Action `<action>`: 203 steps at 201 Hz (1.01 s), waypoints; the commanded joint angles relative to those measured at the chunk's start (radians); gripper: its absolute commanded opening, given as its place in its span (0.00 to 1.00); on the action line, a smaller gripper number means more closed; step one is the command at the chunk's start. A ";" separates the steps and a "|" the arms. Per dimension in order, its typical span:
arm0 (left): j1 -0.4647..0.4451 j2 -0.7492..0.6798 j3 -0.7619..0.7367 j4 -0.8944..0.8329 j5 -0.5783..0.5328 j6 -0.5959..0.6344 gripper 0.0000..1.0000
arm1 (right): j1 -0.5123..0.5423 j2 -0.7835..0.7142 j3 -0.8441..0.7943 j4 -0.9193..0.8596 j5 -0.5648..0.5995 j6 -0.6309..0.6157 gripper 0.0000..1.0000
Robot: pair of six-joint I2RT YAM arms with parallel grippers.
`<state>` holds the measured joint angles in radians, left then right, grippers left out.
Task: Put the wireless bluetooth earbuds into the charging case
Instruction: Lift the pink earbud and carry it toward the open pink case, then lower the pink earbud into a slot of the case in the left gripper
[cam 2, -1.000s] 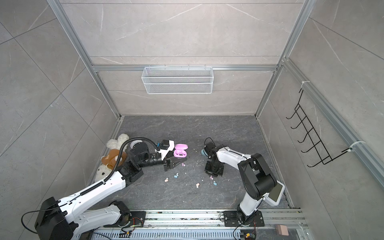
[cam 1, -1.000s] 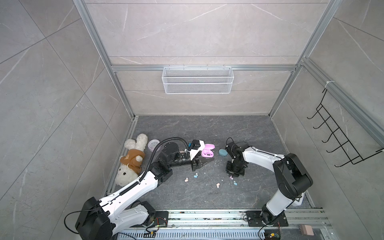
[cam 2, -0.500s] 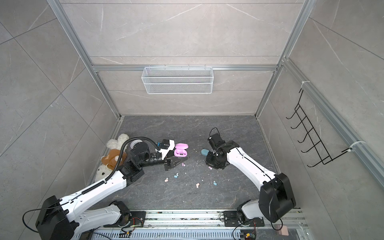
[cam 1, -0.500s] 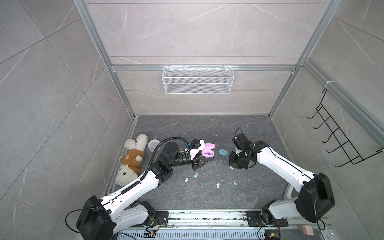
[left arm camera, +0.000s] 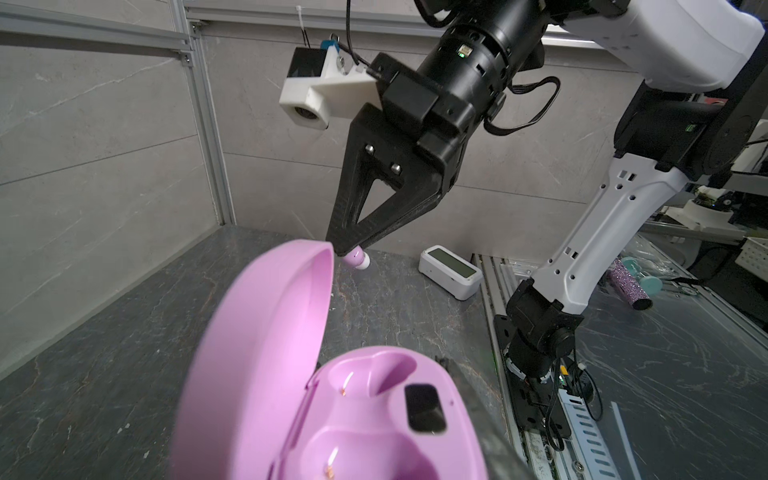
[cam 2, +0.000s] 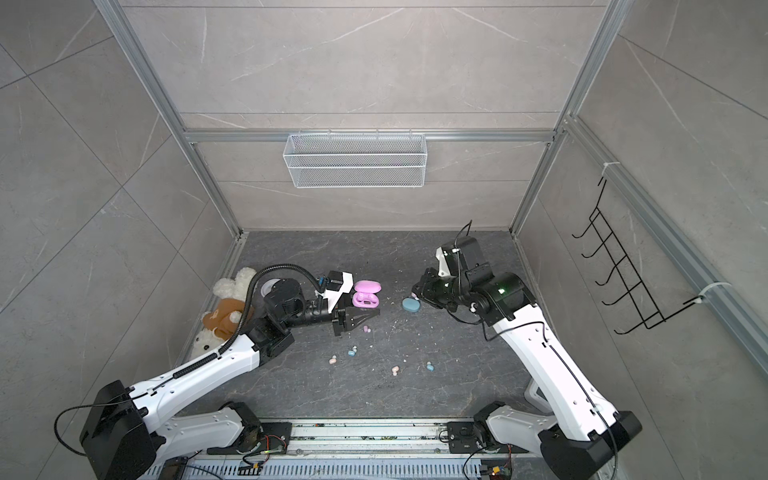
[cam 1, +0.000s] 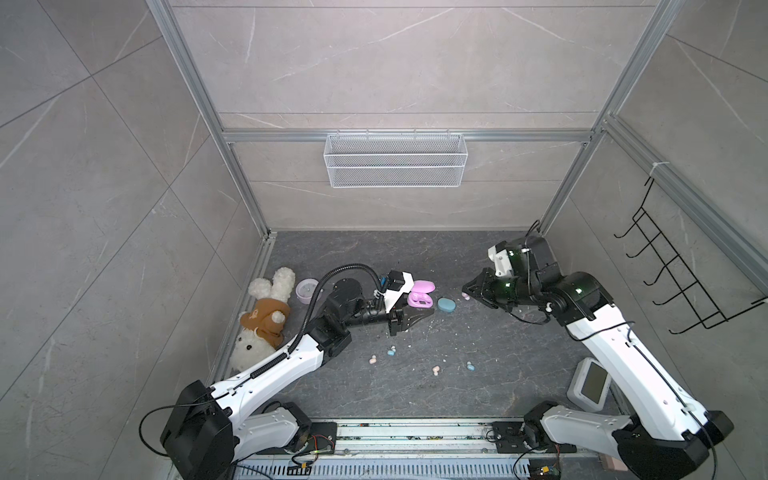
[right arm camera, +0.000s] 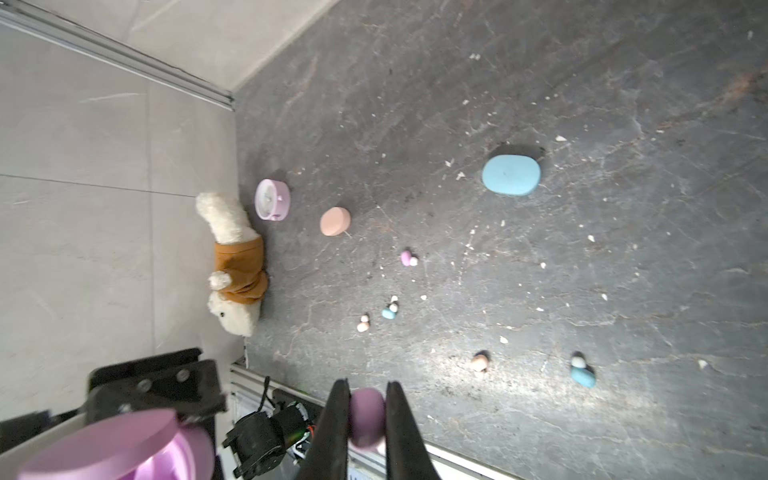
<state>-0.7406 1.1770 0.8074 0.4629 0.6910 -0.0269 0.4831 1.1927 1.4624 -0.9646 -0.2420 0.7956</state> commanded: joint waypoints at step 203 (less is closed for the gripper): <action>0.003 0.204 0.136 0.434 0.209 -0.332 0.24 | 0.115 -0.061 0.064 0.193 -0.311 -0.216 0.11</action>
<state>-0.7406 1.3830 0.9031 0.8062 0.8680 -0.3271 0.5583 1.1137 1.5276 -0.7795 -0.5877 0.6189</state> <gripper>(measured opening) 0.420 0.148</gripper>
